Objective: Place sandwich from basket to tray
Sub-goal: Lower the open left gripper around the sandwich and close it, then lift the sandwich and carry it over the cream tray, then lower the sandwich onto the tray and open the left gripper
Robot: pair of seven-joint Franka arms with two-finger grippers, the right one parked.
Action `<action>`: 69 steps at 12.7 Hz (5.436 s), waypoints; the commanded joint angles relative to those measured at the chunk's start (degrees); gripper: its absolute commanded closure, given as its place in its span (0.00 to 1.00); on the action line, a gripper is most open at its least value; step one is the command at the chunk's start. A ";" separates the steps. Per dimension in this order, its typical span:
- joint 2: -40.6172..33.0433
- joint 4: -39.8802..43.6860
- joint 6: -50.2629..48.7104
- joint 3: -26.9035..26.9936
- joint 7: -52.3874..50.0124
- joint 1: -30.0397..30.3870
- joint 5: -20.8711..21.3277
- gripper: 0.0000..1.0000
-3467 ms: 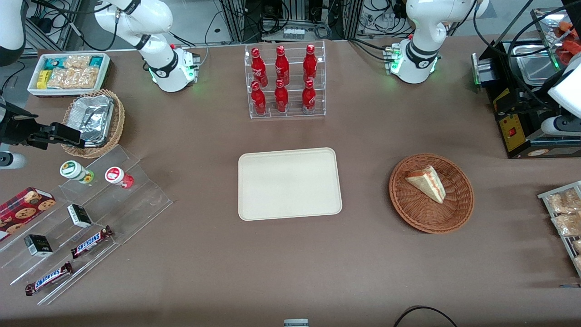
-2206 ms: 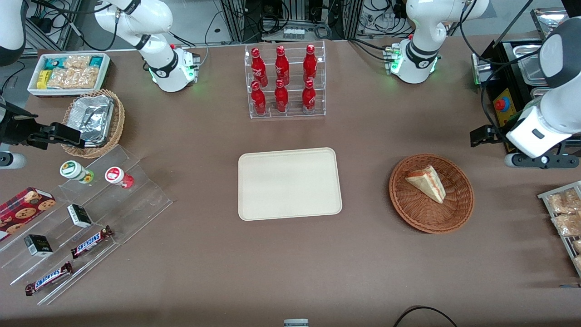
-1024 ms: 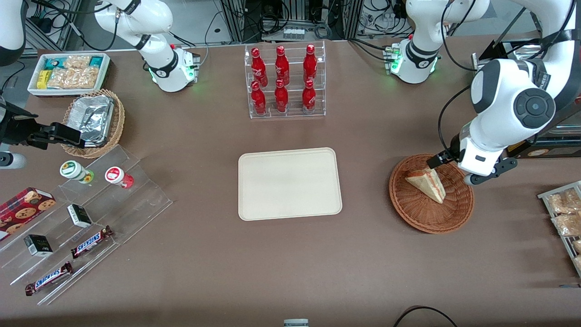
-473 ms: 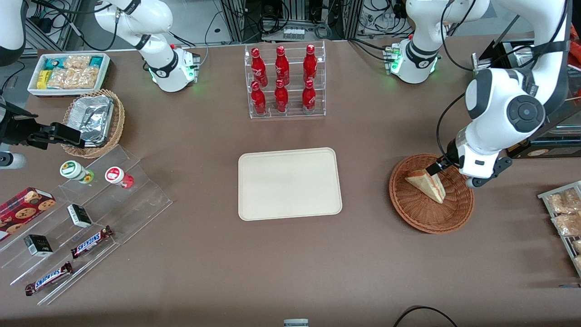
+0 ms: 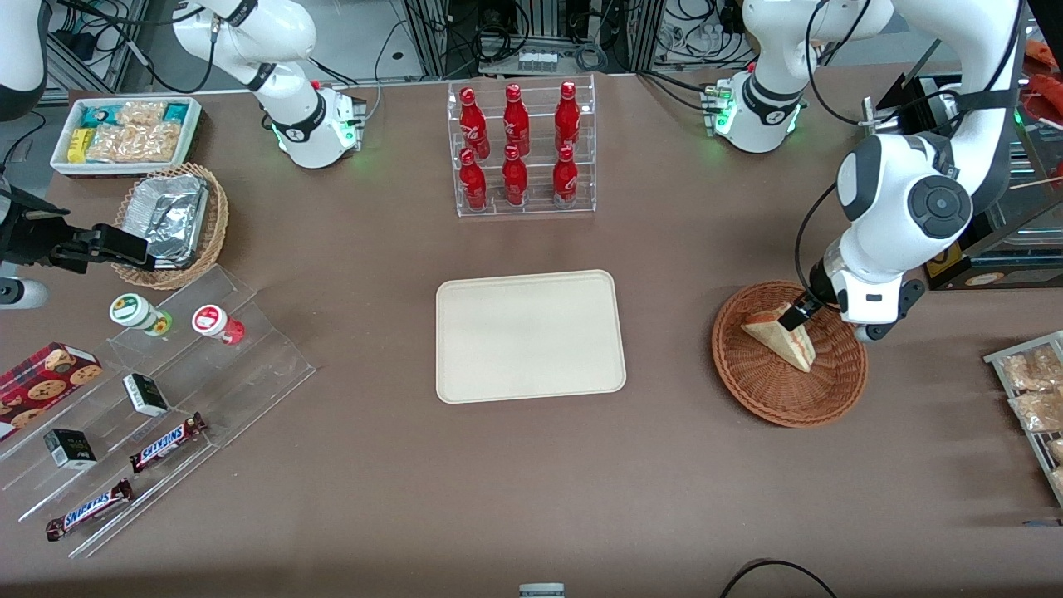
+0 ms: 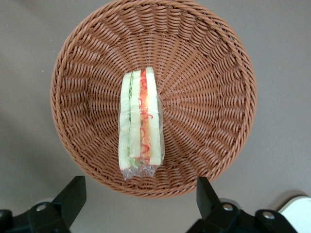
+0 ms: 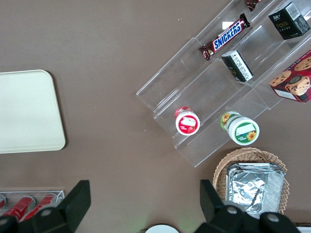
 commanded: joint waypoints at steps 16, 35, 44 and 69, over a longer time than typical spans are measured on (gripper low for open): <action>5.17 -4.66 11.37 -0.21 -5.06 0.49 -0.56 0.00; 8.34 -4.75 12.42 -0.21 -5.51 -0.12 -0.39 0.99; 4.38 7.71 -8.82 -1.09 -4.89 -6.17 2.60 1.00; 41.19 55.60 -13.59 -1.44 -11.04 -40.29 0.75 1.00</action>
